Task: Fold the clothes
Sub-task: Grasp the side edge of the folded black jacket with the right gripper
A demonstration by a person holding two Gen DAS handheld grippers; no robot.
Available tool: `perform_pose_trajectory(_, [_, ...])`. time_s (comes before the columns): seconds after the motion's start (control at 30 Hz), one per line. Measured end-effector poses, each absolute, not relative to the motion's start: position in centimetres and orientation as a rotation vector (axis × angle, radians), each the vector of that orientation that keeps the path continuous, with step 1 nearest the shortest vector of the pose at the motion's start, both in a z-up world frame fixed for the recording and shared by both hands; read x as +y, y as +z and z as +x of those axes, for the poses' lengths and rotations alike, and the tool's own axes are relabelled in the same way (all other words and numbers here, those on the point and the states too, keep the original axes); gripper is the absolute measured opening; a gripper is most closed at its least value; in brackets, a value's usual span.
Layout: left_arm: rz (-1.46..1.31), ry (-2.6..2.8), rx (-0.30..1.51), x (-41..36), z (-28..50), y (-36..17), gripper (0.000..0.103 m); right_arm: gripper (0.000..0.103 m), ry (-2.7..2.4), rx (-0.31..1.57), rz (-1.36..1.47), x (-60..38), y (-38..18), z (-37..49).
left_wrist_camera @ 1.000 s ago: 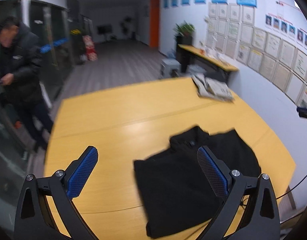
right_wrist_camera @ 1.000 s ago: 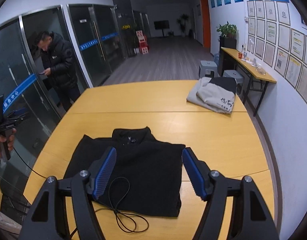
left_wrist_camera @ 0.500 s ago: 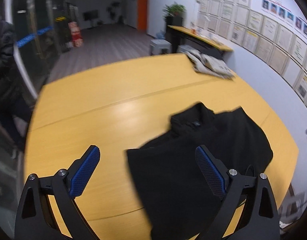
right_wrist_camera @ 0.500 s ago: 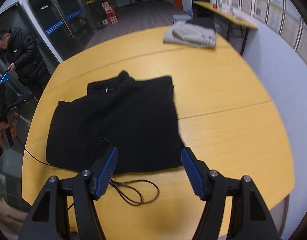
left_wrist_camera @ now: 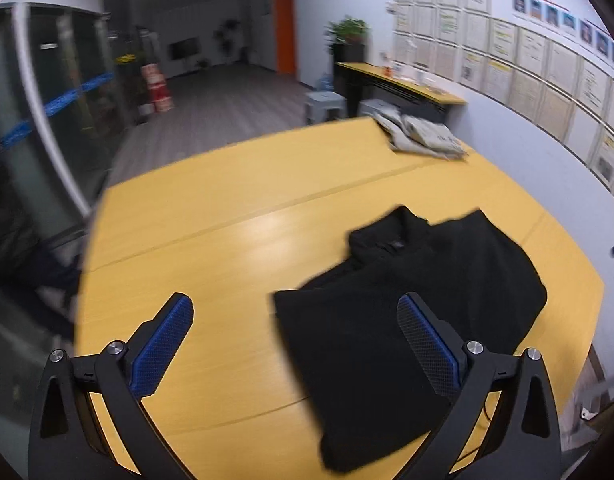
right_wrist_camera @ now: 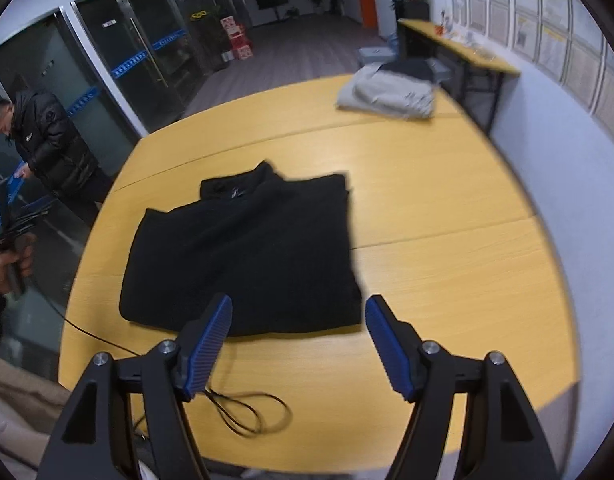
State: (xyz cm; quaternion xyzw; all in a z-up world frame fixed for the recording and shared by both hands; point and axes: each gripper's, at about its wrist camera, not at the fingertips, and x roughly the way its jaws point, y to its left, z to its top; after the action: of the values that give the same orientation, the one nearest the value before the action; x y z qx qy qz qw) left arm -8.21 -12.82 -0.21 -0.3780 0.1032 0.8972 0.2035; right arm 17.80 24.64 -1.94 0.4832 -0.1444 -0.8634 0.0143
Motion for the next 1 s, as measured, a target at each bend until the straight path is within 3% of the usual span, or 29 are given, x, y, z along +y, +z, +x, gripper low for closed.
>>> perform_pose_trajectory(0.2, [-1.087,2.364,0.449,-7.4,-12.4,-11.2,0.103,0.073,-2.658,-0.78,1.612,25.5,-15.1,16.3])
perform_pose_trajectory(0.4, [-1.115,2.234,0.629,-4.6,-15.4,-18.1,0.102,0.074,-2.643,-1.058,1.632,27.5,-22.9,14.1])
perform_pose_trajectory(0.57, [-1.108,2.173,0.671,-3.8,-16.3,-20.6,0.102,0.085,-2.691,-1.102,1.565,27.7,-25.2,12.7])
perform_pose_trajectory(0.8, [-1.047,2.161,0.644,-2.9,-16.2,-21.3,0.102,0.088,-2.733,-1.262,1.414,28.5,-25.9,11.6])
perform_pose_trajectory(1.0, [-1.022,2.176,0.642,-1.5,-16.5,-21.7,0.102,0.089,-2.644,-1.507,1.26,29.4,-26.4,10.2])
